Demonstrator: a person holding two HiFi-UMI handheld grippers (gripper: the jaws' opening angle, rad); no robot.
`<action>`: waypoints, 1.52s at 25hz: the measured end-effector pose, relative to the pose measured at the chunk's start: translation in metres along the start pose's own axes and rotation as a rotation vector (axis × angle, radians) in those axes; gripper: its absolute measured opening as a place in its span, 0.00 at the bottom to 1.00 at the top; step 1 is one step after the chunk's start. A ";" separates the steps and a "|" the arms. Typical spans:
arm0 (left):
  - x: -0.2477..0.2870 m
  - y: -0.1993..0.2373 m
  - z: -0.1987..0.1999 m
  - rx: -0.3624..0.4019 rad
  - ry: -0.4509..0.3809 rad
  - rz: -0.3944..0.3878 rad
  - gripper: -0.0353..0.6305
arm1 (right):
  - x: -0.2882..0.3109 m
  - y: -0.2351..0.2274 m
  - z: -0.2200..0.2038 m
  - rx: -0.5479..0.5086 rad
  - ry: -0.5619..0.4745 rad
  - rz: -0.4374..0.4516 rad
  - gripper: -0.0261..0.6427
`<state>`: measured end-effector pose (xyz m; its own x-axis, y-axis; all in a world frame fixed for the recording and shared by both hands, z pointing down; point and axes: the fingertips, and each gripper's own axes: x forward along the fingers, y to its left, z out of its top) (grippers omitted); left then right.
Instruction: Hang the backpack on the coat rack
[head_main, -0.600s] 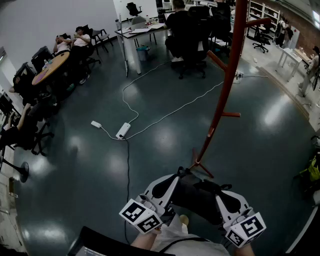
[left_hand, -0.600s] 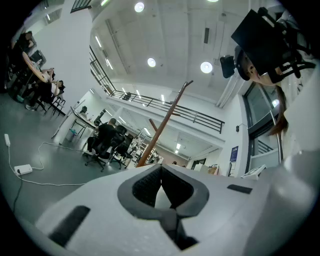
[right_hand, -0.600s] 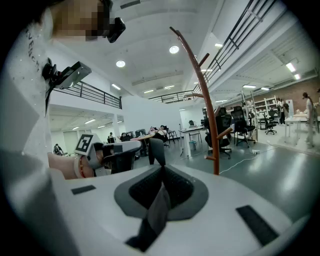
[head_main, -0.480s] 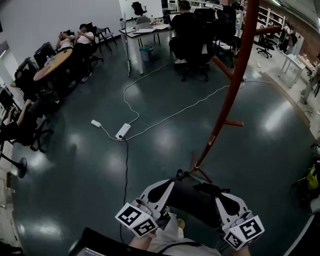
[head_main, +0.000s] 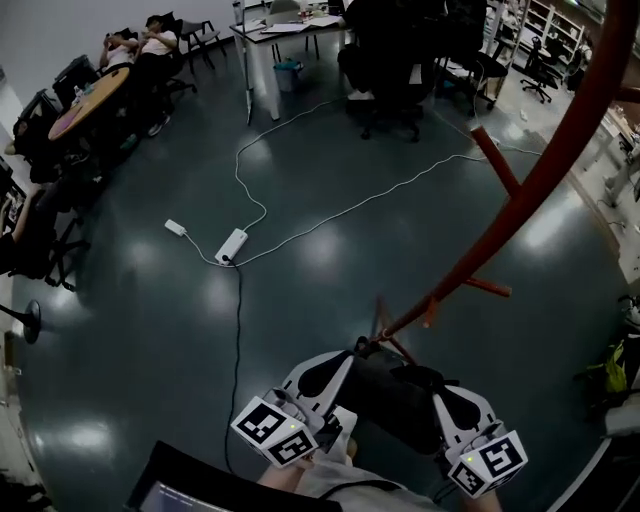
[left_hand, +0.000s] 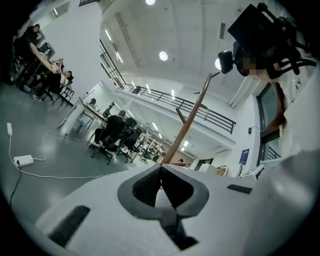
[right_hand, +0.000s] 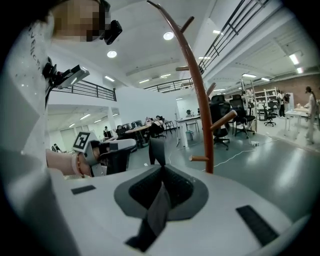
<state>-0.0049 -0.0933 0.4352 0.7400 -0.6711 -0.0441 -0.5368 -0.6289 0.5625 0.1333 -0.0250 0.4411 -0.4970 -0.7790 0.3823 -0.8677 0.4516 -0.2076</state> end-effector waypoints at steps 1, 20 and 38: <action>0.011 0.006 0.000 -0.002 0.008 -0.012 0.07 | 0.009 -0.007 0.001 -0.001 0.005 -0.003 0.08; 0.101 0.084 0.016 -0.049 0.077 -0.053 0.07 | 0.116 -0.113 -0.043 0.070 0.213 -0.186 0.08; 0.074 0.083 0.032 -0.023 0.023 -0.030 0.07 | 0.119 -0.129 -0.053 0.029 0.249 -0.239 0.21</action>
<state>-0.0079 -0.2080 0.4526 0.7647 -0.6430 -0.0424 -0.5052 -0.6391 0.5800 0.1867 -0.1531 0.5611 -0.2651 -0.7298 0.6301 -0.9609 0.2542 -0.1098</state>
